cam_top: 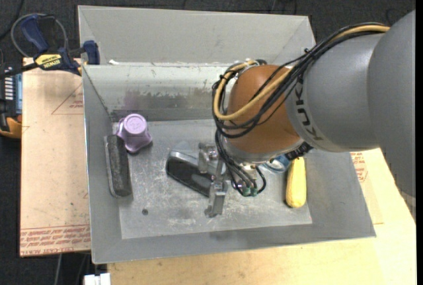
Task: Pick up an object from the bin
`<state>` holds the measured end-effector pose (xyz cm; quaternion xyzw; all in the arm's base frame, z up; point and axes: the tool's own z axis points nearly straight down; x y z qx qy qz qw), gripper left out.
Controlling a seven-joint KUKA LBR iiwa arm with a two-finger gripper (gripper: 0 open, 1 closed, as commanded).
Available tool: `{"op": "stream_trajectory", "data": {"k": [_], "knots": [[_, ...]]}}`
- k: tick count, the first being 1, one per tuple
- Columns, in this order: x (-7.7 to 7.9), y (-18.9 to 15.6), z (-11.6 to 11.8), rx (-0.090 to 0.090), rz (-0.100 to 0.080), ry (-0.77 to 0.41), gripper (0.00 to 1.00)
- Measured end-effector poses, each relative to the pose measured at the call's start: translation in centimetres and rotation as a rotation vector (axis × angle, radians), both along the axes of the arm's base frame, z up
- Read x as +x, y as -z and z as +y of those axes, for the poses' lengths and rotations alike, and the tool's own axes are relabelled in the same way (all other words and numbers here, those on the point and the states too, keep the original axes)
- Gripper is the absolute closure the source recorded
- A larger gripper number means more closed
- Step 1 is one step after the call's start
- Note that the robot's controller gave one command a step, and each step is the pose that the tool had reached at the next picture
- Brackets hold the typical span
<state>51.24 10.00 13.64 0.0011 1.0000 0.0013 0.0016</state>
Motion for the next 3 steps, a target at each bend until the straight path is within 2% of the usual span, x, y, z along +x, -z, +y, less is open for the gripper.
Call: {"op": "stream_trajectory", "data": {"k": [1,3], "knots": [[0.0,0.0,0.0,0.000,0.000,0.000,0.00],[0.7,2.6,-1.3,0.011,-0.031,0.026,0.00]]}}
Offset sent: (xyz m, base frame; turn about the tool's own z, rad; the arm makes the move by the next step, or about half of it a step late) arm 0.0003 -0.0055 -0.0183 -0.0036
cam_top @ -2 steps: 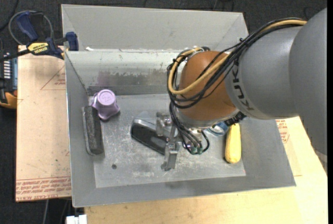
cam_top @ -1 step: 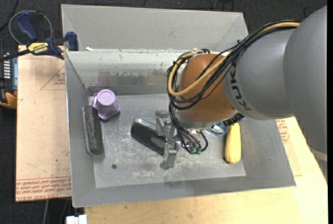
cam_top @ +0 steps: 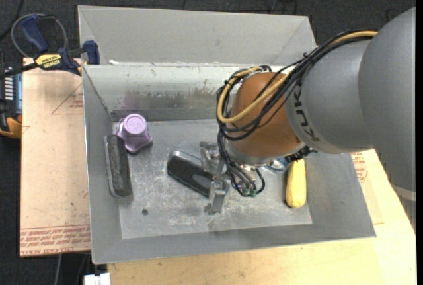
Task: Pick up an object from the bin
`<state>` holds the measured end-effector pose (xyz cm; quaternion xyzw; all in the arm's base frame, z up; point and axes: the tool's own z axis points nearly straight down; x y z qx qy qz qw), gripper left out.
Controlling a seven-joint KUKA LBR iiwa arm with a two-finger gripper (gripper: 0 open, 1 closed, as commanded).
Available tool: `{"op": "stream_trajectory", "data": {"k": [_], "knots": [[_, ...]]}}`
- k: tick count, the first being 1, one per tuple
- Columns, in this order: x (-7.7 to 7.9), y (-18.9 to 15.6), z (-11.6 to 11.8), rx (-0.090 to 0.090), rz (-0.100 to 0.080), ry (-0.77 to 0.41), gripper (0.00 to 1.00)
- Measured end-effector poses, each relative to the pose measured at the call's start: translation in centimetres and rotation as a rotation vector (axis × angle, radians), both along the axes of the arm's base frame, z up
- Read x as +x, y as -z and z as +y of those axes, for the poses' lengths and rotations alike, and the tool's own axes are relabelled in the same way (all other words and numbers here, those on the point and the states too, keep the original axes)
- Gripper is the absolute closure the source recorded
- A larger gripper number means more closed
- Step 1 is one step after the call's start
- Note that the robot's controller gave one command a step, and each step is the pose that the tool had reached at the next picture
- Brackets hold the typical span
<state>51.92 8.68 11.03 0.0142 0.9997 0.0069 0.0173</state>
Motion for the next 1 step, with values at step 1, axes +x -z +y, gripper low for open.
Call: {"op": "stream_trajectory", "data": {"k": [1], "knots": [[0.02,-1.73,1.45,-0.004,0.008,-0.014,0.00]]}}
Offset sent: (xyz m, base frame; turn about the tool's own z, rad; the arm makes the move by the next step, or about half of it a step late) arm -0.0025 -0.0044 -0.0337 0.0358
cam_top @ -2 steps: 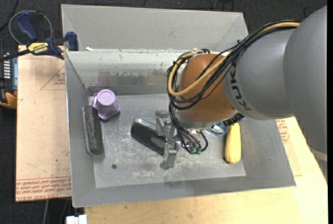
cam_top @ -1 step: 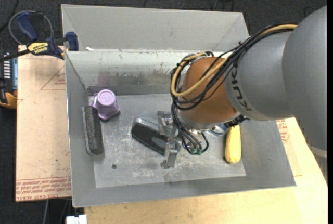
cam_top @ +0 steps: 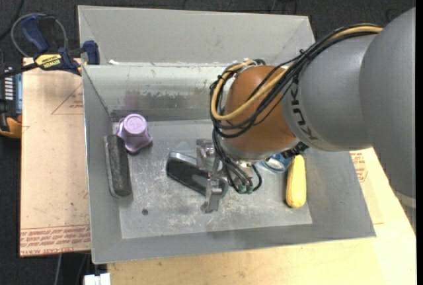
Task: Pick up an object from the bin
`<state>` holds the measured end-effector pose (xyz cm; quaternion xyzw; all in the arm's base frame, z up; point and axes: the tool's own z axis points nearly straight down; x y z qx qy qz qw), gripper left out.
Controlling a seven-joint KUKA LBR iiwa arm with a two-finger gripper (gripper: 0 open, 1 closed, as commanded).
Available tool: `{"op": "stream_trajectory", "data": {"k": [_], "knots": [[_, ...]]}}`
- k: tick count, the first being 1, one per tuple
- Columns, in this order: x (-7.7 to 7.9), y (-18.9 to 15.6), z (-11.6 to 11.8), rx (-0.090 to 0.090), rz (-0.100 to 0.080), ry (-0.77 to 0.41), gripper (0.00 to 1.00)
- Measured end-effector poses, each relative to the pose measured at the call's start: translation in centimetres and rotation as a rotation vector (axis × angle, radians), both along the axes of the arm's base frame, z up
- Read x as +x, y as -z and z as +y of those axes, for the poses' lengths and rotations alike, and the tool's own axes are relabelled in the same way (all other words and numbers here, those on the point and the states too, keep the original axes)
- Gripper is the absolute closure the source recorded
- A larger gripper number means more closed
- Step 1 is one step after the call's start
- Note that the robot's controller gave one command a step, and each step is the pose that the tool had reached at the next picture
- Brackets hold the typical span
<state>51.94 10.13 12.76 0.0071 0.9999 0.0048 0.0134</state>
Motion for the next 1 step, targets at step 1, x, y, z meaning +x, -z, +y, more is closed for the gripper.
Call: {"op": "stream_trajectory", "data": {"k": [1], "knots": [[1.22,3.43,-1.25,0.020,-0.062,0.050,0.00]]}}
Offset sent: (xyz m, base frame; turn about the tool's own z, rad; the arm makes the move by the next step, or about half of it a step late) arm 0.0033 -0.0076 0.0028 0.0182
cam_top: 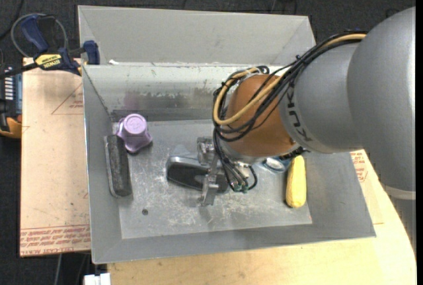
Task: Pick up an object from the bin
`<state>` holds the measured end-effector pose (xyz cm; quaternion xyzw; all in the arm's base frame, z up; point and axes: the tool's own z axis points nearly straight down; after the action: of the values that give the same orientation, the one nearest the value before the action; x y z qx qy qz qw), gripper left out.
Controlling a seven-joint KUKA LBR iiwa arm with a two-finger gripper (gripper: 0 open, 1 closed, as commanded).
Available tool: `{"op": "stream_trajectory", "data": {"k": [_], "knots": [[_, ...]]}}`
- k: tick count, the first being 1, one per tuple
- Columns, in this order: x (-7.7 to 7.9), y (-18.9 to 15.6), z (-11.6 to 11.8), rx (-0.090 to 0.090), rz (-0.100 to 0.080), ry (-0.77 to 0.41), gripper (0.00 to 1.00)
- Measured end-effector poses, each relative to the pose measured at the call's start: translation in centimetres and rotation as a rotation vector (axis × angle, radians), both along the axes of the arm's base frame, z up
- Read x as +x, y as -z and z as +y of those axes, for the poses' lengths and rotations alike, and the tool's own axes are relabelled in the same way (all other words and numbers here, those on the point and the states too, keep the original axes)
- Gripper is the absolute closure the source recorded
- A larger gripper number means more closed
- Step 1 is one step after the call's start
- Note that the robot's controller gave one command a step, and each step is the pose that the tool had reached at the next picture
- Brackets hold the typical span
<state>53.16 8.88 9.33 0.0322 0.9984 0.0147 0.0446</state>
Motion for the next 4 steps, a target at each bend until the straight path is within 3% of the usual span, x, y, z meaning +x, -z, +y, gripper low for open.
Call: {"op": "stream_trajectory", "data": {"k": [1,2,3,4], "knots": [[-0.7,-3.9,0.6,-0.012,0.044,-0.033,0.00],[-0.5,-1.2,1.2,-0.004,0.014,0.007,0.00],[0.4,-3.7,0.8,-0.007,0.035,-0.015,1.00],[0.4,-3.7,0.8,-0.007,0.035,-0.015,1.00]]}}
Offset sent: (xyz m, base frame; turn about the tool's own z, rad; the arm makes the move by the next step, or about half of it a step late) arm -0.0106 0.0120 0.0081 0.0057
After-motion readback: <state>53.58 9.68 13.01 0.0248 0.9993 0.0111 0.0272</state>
